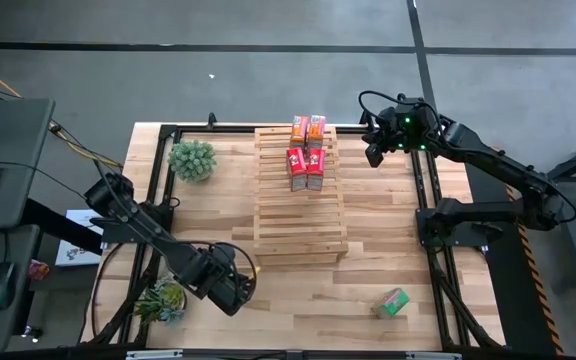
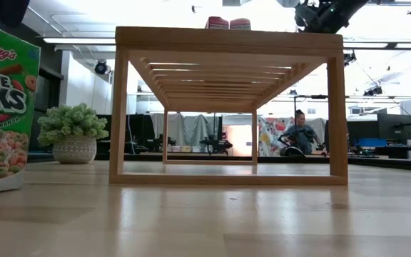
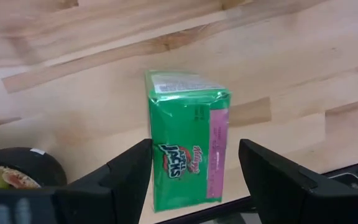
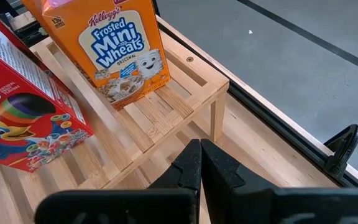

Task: Stack cereal on shelf
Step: Put the left green cereal box on the shelf

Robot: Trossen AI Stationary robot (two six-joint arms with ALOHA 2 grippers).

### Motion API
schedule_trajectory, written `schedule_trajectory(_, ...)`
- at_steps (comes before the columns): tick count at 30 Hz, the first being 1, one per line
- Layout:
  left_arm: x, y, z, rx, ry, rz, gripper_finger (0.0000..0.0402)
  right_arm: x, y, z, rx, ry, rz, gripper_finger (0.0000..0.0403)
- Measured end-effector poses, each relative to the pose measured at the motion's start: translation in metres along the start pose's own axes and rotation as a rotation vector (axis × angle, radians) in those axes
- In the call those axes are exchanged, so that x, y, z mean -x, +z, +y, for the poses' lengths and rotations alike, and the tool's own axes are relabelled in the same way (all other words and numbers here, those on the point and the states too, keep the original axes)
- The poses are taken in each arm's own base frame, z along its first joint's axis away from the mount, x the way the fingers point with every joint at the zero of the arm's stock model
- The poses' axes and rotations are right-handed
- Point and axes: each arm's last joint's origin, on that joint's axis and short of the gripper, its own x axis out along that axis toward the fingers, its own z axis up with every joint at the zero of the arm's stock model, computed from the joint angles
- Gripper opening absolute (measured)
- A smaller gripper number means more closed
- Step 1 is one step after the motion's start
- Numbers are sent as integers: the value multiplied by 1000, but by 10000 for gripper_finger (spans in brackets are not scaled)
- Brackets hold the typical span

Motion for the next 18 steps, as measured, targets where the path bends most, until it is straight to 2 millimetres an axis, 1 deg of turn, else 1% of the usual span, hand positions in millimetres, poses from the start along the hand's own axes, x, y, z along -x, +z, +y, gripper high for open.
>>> schedule_trajectory(4, -3, 0, -1, 6, 11, 3, 229, 0, 0, 0, 0, 0, 0, 1)
schedule_trajectory(18, -21, -3, -6, -27, 68, -2, 229, 0, 0, 0, 8, 0, 0, 1)
